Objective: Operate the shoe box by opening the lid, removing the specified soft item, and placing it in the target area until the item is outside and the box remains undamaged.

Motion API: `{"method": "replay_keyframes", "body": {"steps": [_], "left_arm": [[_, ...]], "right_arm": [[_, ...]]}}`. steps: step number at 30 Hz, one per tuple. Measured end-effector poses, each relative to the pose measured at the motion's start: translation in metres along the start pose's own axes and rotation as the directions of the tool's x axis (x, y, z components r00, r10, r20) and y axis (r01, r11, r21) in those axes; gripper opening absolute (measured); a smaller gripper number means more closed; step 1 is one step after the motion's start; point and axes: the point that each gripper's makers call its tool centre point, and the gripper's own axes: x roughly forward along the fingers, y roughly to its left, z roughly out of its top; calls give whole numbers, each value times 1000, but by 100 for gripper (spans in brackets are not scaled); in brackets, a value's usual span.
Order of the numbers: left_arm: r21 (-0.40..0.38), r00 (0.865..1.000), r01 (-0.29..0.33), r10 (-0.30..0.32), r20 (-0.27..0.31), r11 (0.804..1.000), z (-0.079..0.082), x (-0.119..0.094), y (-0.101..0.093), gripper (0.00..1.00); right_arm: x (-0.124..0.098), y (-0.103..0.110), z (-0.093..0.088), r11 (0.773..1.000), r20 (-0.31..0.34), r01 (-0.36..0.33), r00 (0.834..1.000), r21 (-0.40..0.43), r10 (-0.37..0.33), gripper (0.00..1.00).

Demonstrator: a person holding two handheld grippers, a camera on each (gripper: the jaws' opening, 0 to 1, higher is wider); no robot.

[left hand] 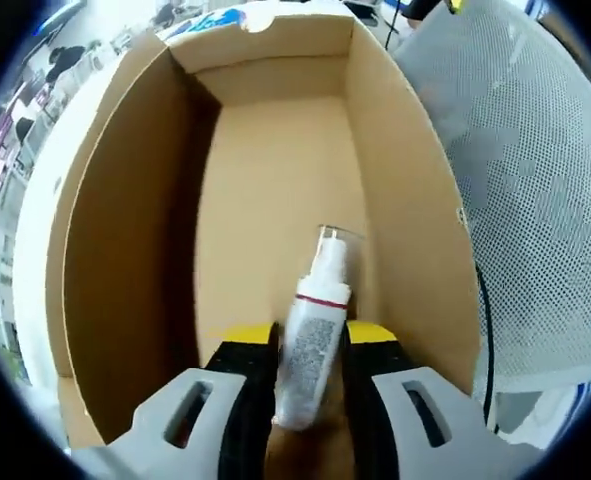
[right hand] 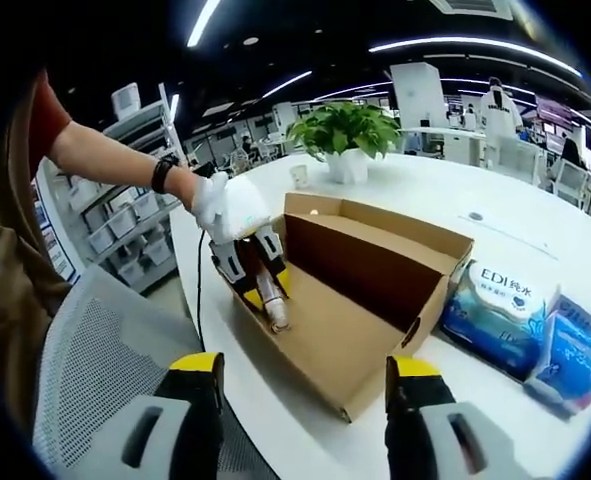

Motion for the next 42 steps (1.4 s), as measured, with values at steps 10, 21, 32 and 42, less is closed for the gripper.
{"method": "replay_keyframes", "body": {"steps": [10,21,32,42], "left_arm": [[-135,997,-7,18,81,991,12,-17,3,19],[-128,975,-5,33,219,992,67,-58,7,19],[-66,950,22,-1,312,998,117,-89,-5,19],[-54,921,65,-39,388,996,150,-109,-10,19]], "right_arm": [[11,4,11,999,-9,-24,1000,-45,23,60],[22,6,39,992,13,-57,998,-110,59,59],[25,19,53,979,24,-102,994,-176,108,54],[22,35,57,951,2,-144,989,-275,151,44]]}}
